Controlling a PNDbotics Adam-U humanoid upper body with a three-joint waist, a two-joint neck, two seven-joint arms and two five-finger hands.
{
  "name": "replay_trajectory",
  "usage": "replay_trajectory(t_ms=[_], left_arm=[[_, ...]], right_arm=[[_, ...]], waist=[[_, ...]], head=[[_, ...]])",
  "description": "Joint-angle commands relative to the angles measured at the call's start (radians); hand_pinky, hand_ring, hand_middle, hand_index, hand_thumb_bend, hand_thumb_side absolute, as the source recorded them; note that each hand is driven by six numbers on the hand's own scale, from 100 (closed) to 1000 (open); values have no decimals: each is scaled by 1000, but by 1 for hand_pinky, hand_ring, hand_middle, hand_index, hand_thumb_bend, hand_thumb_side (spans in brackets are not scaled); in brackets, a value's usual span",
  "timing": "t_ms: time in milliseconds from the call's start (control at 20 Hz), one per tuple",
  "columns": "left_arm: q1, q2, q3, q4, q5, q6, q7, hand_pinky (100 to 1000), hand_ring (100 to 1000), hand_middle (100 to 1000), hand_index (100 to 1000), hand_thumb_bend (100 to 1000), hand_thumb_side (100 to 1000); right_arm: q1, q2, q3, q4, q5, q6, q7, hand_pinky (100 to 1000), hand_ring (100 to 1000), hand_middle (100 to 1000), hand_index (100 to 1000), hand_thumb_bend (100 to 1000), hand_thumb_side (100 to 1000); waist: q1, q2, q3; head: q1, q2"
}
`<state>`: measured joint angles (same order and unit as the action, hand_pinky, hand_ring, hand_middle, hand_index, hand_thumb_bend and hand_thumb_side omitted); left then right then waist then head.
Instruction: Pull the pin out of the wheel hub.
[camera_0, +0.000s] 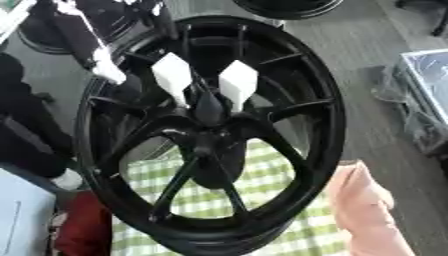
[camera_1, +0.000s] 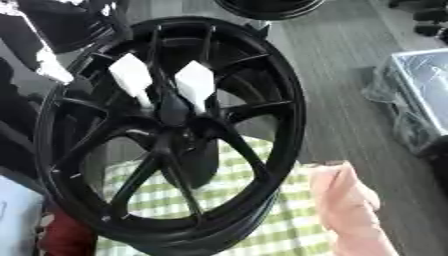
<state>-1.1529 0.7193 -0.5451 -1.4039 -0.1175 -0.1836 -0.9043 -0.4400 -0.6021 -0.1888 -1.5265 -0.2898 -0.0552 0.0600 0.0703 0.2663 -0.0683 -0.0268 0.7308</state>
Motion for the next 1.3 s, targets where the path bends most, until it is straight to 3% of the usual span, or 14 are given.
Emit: replay_trajectory(t_ms=[50,750,1300], left_arm=[[-27,6,10,8,2,-7,-3,858,829,790,845,545,303],[-39,-19,1,42,-10,-5,-3,856,834,810,832,501,278],[-38,-30,-24,63,-13,-15,-3,857,836,808,817,480,127]], right_arm=[[-16,-20,-3,-8,2,2,1,738,742,698,810,100,641],[-20,-16,-2,-8,2,5,2,737,741,697,808,100,645],[-20,-14,-4,-4,4,7,1,737,741,698,807,100,649]], waist=[[-5,-13,-5],[-3,-3,-16],[2,2,-22]], head=[[7,-15],[12,-30],[19,-37]])
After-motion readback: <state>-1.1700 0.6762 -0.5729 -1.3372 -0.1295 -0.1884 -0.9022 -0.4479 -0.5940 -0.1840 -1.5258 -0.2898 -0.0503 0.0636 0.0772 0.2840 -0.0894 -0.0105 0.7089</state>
